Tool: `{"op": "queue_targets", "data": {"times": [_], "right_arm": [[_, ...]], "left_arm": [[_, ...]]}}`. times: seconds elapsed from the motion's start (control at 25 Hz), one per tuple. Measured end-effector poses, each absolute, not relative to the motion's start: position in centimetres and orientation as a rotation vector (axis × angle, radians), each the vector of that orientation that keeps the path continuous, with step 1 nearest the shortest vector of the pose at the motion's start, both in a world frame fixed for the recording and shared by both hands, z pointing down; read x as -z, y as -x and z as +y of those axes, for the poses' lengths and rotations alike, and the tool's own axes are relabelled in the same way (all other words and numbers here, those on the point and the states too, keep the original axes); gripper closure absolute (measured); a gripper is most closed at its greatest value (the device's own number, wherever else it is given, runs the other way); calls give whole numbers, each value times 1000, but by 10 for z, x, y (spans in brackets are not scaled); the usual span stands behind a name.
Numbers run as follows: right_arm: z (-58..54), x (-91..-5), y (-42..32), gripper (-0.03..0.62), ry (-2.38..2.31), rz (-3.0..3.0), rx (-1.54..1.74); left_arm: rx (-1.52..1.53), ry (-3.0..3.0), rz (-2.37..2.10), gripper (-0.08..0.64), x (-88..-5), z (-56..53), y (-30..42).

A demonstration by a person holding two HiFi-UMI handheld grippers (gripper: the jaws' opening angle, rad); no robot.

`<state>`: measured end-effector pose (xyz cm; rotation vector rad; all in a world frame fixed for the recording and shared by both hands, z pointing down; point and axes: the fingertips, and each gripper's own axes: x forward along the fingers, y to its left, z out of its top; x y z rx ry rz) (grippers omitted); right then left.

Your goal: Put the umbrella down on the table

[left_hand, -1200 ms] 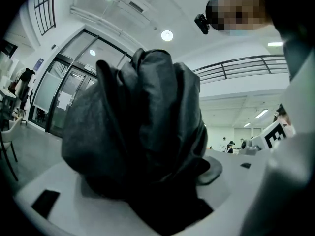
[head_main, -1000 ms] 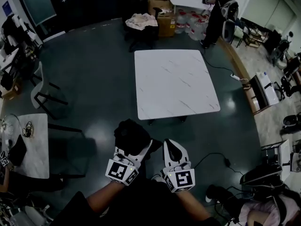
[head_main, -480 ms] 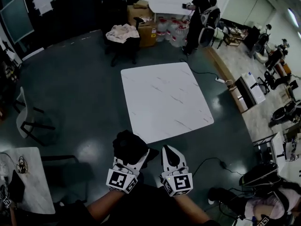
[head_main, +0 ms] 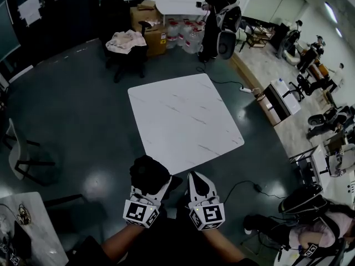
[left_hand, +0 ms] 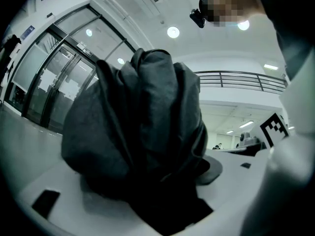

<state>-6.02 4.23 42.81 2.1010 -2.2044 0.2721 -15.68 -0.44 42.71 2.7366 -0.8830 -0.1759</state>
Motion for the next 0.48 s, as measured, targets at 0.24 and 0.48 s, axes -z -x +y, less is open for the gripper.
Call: {"op": "queue_targets", "data": {"times": [0.24, 0.48], "right_arm": [[20, -431, 29, 574, -2123, -2220, -263], [-15, -433, -26, 574, -2132, -2271, -261]], "left_arm": [[136, -2767, -875, 225, -430, -26, 127], [116, -2734, -902, 225, -438, -60, 76]]}}
